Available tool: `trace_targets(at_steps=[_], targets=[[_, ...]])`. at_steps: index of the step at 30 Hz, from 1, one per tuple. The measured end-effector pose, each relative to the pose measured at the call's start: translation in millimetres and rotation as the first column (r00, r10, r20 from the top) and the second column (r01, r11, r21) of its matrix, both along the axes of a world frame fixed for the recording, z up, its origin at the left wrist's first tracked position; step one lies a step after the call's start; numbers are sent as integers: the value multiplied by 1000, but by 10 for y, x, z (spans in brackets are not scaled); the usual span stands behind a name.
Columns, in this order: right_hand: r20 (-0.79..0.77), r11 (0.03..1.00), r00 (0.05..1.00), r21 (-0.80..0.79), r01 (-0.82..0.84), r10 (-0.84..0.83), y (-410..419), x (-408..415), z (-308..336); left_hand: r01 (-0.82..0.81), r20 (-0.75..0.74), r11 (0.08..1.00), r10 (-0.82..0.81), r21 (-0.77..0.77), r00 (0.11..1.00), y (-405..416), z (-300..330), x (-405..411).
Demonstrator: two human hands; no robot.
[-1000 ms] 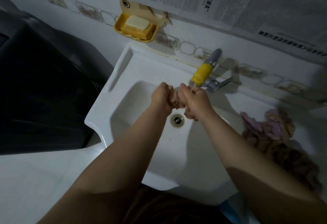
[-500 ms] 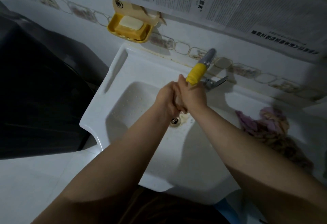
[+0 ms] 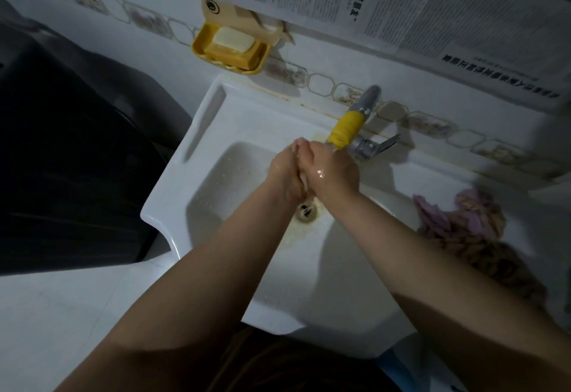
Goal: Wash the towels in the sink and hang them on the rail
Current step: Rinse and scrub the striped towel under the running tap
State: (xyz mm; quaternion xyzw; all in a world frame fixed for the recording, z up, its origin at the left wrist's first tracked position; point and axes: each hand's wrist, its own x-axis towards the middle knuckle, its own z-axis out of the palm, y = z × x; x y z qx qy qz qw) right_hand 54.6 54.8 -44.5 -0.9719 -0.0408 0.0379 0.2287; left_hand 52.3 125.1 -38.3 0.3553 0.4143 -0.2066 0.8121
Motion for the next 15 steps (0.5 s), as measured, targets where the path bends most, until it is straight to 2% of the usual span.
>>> trace_targets(at_steps=[2,4,7,9,12,15], targets=[[-101,991,987,-67,118,-124,-105,156,-19,96,-31,995,-95,3,995,-122,-27,-76],[-192,977,958,-41,210,-214,-149,208,33,160,-26,987,-160,11,987,-143,-68,-99],[-101,999,994,-38,34,-38,2,-25,75,66,38,997,-68,48,997,-1,-159,-52],[-107,999,994,-24,23,-25,22,-125,89,69,83,993,-78,99,993,27,-180,-70],[-188,984,966,-43,173,-178,-141,45,93,239,83,961,-252,142,964,-30,-129,-127],[-318,970,932,111,218,-173,-258,193,80,393,127,905,-414,164,901,3,-121,-141]])
